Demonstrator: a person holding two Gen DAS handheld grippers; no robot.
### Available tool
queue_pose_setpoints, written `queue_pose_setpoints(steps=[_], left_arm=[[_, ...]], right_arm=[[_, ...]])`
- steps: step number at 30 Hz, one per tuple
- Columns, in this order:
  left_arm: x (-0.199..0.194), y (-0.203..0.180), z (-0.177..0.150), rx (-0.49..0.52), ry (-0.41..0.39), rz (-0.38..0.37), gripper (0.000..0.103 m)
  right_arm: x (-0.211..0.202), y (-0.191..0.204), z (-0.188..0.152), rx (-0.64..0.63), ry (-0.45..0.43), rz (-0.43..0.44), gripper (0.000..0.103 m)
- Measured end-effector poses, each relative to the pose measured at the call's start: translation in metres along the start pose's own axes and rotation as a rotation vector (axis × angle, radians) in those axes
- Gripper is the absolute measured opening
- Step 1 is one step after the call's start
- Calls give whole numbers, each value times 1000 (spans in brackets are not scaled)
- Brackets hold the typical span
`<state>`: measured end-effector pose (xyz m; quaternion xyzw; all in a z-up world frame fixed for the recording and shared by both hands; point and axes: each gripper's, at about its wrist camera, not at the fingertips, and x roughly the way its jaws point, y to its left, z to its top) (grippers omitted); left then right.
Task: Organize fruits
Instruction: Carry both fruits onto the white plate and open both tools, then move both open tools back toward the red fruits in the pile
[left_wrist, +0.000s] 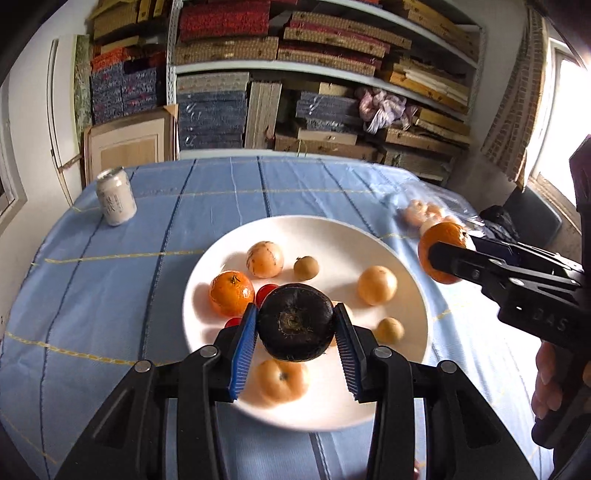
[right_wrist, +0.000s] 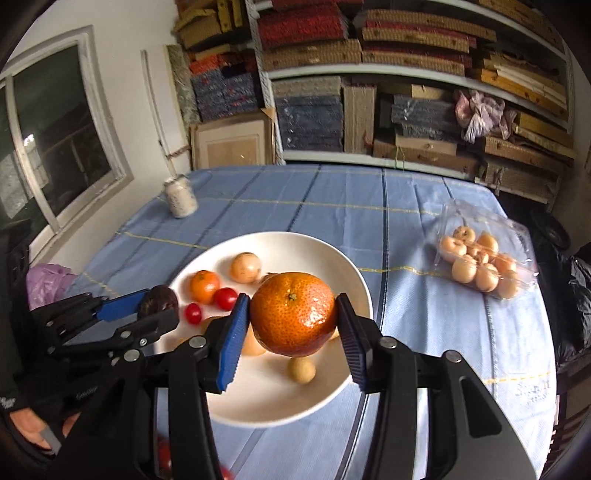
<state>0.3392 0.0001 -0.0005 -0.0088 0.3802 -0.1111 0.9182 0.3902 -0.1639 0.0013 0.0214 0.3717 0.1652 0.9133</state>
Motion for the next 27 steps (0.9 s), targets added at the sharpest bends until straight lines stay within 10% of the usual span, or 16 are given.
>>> queue_pose_setpoints(steps=[17,20,27], left_arm=[[47,15,3,-17,51,51,43],[42,16,3,-26,33,87,69],[13,20,-6,-50,-5,120,83]], right_arm=[[76,0,10,-18,51,-49,47],[67,-3,10,8,22,-52,47],[31,-6,-4,19,1,-33,47]])
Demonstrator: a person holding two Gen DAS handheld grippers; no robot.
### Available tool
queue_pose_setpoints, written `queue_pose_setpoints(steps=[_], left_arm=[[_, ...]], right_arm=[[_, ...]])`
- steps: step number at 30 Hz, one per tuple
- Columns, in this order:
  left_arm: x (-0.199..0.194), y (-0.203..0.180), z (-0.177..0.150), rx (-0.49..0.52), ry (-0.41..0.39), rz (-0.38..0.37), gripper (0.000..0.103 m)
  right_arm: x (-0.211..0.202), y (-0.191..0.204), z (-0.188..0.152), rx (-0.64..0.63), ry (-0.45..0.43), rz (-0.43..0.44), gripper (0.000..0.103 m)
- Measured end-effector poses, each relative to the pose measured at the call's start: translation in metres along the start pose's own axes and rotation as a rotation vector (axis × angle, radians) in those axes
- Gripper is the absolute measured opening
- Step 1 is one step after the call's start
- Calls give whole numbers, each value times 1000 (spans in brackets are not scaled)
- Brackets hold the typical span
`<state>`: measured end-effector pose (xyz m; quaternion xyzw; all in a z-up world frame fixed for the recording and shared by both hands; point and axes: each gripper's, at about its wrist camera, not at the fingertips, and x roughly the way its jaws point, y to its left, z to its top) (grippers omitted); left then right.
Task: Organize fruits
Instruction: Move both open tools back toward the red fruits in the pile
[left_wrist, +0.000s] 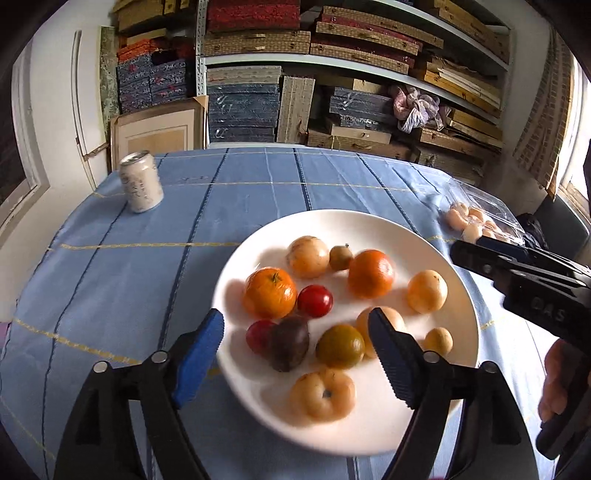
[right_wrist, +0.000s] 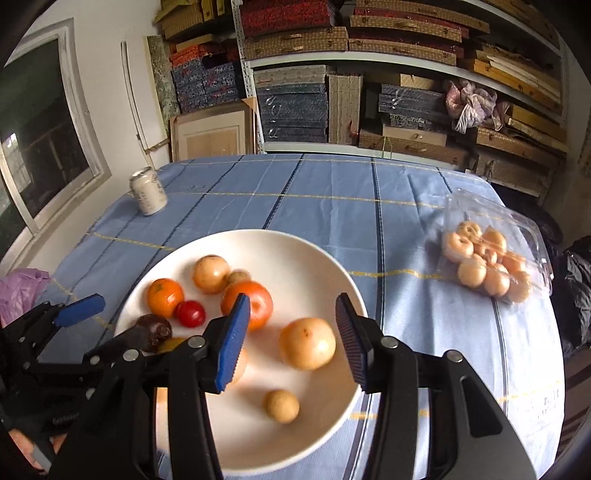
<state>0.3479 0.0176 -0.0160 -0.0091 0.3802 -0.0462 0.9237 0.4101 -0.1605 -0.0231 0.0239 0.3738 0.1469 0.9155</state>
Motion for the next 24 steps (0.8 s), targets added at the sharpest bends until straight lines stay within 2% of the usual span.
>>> queue_pose_setpoints(steps=[6,13,16,18,24], left_arm=[[-32,-2,-25,27,-22,23,86],[-90,0,-87,78,-52,22,87],[-108,8,-113,55,-52,-8,94],[-118,15,-130,33,-56,-24,95],[-128,23,-160,14,-72,-50,95]], right_arm=[[-51,12,-41,-2,-18,70,47],[-101,38,-125,-65,-25,79,47],[-102,54,-155,-114,-18,59,47],[-97,62,-168,-118,0,71,47],[-82,78,-177,-132,22,87,47]])
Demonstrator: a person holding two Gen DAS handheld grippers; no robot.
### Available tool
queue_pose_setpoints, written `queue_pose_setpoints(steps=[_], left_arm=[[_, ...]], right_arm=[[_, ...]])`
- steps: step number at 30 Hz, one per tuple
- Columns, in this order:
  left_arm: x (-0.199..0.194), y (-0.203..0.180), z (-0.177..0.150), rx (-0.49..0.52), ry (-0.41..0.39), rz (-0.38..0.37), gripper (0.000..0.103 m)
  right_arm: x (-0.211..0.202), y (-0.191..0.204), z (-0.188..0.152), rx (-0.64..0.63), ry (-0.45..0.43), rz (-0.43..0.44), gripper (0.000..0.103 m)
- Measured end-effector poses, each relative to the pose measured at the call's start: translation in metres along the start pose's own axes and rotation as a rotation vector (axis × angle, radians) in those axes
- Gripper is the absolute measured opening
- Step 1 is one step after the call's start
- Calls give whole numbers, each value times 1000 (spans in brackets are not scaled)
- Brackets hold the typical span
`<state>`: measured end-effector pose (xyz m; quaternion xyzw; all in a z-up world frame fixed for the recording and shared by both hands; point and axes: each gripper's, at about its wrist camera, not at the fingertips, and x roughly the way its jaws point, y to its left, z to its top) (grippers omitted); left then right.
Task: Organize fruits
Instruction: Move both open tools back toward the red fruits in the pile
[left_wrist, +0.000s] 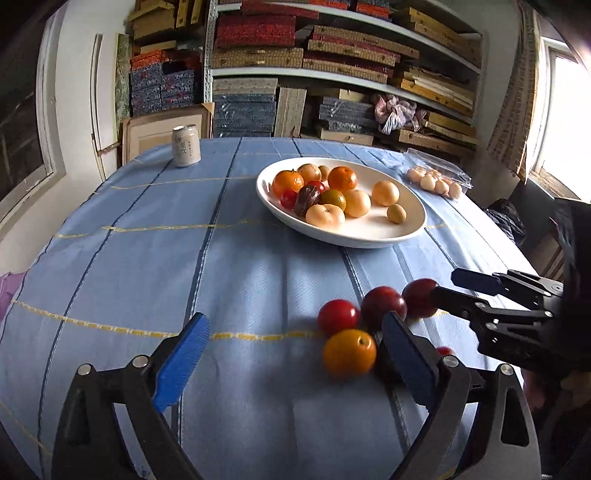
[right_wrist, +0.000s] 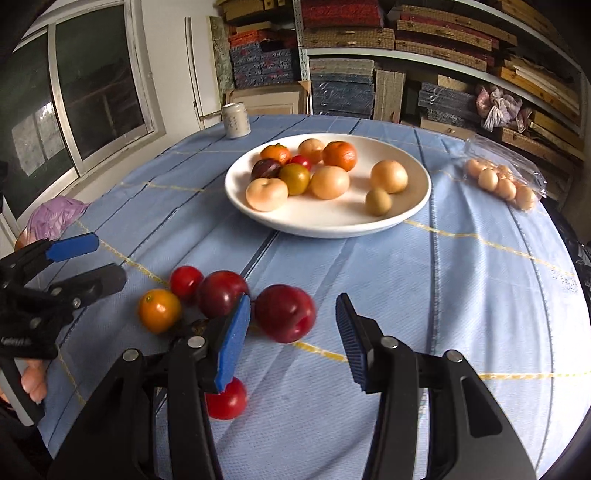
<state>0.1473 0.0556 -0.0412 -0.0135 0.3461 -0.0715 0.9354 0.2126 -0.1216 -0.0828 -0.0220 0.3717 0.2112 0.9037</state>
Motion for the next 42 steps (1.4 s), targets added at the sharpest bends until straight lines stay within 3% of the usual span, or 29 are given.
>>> queue_pose_setpoints(steps=[5,15,29,30,35,42], left_arm=[[-6,15,-9,-62,-81,-24,97],[5,41,-4,-187,-38,-66,97],[7,37,-7,-166,-24,-72,97],[7,36,-7,-163,-22,-74,97],[10,31,-7,-139,-11,-85,97],[6,-3,-13,30,-13,-99,97]], right_arm=[[7,5,-3,0,6,5,48],[19,-2,-2,38,27,43,48],[32,-2,2,37,75,12,48],[33,-2,2,35,81,8,41],[28,0,-2,39,65,2,40],[10,-2,-6,55,7,-6,40]])
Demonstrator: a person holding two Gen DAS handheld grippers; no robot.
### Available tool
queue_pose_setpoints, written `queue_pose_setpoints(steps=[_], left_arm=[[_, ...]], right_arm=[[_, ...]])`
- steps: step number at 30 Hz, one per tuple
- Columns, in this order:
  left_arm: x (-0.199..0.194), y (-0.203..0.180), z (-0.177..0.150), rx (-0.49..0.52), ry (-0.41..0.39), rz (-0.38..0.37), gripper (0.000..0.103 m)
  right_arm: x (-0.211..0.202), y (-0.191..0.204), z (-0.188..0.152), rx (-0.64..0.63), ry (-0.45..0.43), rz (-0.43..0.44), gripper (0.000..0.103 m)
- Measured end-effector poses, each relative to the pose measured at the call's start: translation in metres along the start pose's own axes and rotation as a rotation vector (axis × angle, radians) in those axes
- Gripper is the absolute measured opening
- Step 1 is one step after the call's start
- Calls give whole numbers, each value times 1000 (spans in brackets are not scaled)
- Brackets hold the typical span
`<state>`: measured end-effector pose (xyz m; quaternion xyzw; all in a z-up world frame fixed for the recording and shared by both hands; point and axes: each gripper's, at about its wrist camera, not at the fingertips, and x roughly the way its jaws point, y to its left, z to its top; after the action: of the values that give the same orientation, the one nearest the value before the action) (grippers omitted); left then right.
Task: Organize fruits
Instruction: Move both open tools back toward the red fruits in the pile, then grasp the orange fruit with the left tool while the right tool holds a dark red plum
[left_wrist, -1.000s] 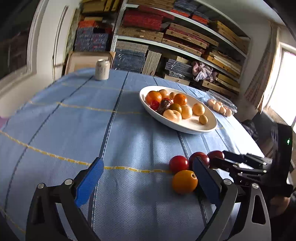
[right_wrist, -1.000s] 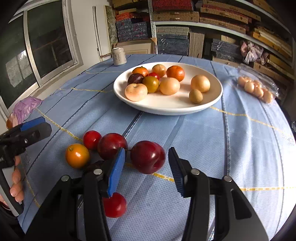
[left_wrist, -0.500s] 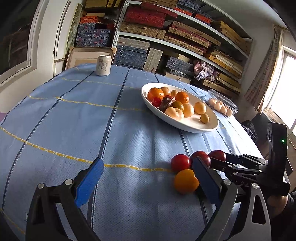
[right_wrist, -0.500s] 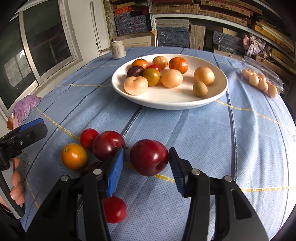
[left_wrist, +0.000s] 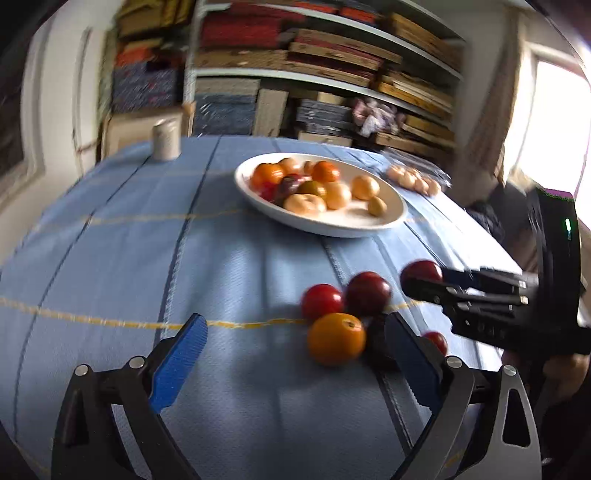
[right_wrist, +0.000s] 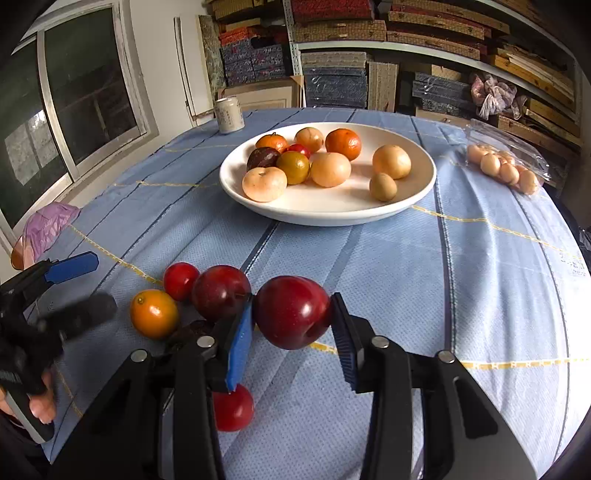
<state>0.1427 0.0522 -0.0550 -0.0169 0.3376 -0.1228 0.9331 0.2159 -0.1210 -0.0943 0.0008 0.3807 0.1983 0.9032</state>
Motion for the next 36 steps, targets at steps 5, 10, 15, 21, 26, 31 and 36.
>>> queue_pose_setpoints(steps=[5,10,15,21,26,31,36], left_arm=[[12,-11,-3,37,47,56,85],[24,-10,-2,22,106,77,78],[30,-26,-3,100,141,96,72],[35,-33,1,130,169,127,66],[40,-36,3,131,196,140,65],[50,-26,-4,60,230,110,64],[48,-31,-4,73,219,95,38]], right_arm=[[-13,-2,-1,8,-24,13,40],[-19,0,-2,12,-34,27,40],[-22,-2,-2,23,-42,43,40],[-28,-5,-3,33,-57,58,40],[-33,-8,-3,53,-74,73,40],[-38,-15,-5,76,-90,90,40],[-38,-17,-6,91,-92,96,40]])
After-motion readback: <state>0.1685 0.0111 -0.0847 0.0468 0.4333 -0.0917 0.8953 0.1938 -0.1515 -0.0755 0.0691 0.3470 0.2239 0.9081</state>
